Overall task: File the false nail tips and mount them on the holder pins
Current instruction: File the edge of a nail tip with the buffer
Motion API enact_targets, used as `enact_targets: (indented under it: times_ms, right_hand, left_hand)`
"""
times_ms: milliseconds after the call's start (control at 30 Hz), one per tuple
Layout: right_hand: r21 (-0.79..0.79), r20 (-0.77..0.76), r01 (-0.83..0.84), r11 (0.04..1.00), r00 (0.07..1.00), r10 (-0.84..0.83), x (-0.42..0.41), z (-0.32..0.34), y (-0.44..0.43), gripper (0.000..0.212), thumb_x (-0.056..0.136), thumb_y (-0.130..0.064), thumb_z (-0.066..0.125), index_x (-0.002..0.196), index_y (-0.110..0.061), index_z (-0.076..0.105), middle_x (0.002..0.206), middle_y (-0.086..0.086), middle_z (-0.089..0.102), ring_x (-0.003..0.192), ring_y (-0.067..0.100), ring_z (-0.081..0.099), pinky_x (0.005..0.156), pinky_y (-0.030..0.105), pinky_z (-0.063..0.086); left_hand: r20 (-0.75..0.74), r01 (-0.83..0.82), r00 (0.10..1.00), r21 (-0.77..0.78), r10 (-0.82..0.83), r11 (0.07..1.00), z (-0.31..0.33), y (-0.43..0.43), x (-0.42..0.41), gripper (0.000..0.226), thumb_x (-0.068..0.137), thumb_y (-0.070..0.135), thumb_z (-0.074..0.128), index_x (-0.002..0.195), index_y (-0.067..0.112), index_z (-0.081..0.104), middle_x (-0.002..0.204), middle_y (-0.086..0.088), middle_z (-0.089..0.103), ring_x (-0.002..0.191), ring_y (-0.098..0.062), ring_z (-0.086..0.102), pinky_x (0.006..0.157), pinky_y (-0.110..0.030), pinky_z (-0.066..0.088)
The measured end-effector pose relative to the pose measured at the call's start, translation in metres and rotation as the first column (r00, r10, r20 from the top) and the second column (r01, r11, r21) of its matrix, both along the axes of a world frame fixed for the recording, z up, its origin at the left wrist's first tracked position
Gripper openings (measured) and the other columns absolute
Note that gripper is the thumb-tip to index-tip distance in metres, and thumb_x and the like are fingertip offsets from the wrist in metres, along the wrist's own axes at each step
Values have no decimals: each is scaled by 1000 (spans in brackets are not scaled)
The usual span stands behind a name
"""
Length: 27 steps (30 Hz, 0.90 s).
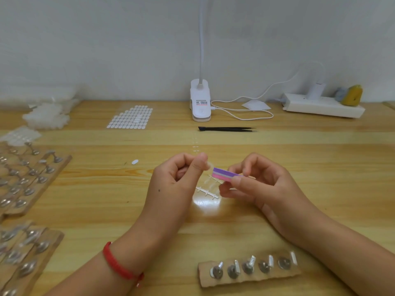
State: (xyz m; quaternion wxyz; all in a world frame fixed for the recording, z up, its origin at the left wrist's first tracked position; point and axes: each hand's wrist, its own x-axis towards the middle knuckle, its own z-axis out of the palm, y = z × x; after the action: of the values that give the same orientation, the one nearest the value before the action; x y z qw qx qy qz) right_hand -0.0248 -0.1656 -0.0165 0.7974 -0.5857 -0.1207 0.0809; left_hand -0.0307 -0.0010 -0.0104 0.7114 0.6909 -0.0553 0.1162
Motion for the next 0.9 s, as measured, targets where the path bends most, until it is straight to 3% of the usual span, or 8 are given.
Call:
enact_targets:
  times_ms: [133, 200, 367, 467, 600, 733, 900]
  right_hand:
    - [-163, 51, -3, 987, 999, 11, -1, -2, 0, 19, 67, -2, 74, 78, -13, 64, 83, 6, 71, 78, 25, 70, 76, 40, 60]
    - [-235, 80, -18, 972, 996, 37, -3, -1, 2, 26, 66, -3, 80, 81, -18, 65, 86, 7, 72, 82, 28, 69, 79, 38, 57]
    - [25, -74, 83, 996, 994, -81, 3, 0, 0, 42, 60, -13, 79, 99, -13, 63, 83, 9, 73, 76, 24, 72, 69, 29, 57]
    - [98, -134, 134, 986, 984, -120, 6, 1, -2, 49, 60, -15, 81, 108, -11, 70, 89, 8, 74, 80, 20, 73, 71, 24, 57]
    - [-87, -41, 25, 996, 999, -29, -1, 1, 2, 38, 62, -24, 88, 99, -21, 78, 94, 9, 76, 87, 20, 73, 76, 25, 56]
    - [84, -113, 95, 992, 990, -86, 3, 1, -2, 29, 64, -19, 79, 92, -13, 79, 91, 12, 76, 82, 18, 73, 69, 22, 56]
    - [-43, -47, 15, 999, 999, -17, -2, 3, 4, 30, 64, -19, 79, 94, -14, 79, 91, 11, 76, 81, 19, 74, 68, 23, 57]
  left_hand:
    - [3, 15, 1000, 13, -15, 1000, 0, -1, 0, 25, 86, 30, 56, 72, 11, 63, 35, 17, 40, 34, 2, 36, 41, -4, 27]
    - [9, 20, 1000, 30, -20, 999, -1, -1, 0, 23, 88, 25, 57, 72, 10, 63, 36, 18, 43, 35, 3, 39, 43, -3, 29]
    - [28, 50, 998, 120, -54, 992, -4, -3, 0, 21, 87, 20, 63, 71, 8, 66, 39, 15, 41, 38, -1, 30, 44, -8, 27]
    - [16, 20, 1000, 111, -22, 994, -6, -1, 0, 20, 86, 23, 64, 72, 9, 68, 38, 15, 36, 39, -2, 27, 45, -10, 26]
    - [27, 8, 1000, 82, -11, 997, -5, -1, 1, 20, 84, 26, 64, 71, 12, 69, 48, 9, 57, 48, -4, 45, 55, -9, 38]
    - [1, 10, 1000, 86, -10, 996, -4, -2, -1, 21, 86, 24, 63, 72, 10, 68, 36, 14, 34, 37, -3, 27, 44, -9, 25]
    - [9, 13, 1000, 86, -14, 996, -3, -2, 0, 23, 85, 25, 62, 73, 6, 68, 38, 14, 39, 38, -2, 32, 47, -9, 32]
